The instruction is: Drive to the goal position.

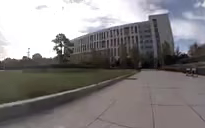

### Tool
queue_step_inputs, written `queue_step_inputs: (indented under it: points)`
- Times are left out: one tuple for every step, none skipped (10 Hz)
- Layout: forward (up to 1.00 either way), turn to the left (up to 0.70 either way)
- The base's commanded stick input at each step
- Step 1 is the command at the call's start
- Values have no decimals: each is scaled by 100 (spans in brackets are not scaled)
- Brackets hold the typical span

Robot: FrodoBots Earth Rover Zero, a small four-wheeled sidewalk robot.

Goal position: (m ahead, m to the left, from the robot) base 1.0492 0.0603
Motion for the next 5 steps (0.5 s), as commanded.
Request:
queue_step_inputs:
  points:
    - [70, 0]
    - [70, 0]
    - [70, 0]
    - [70, 0]
    - [70, 0]
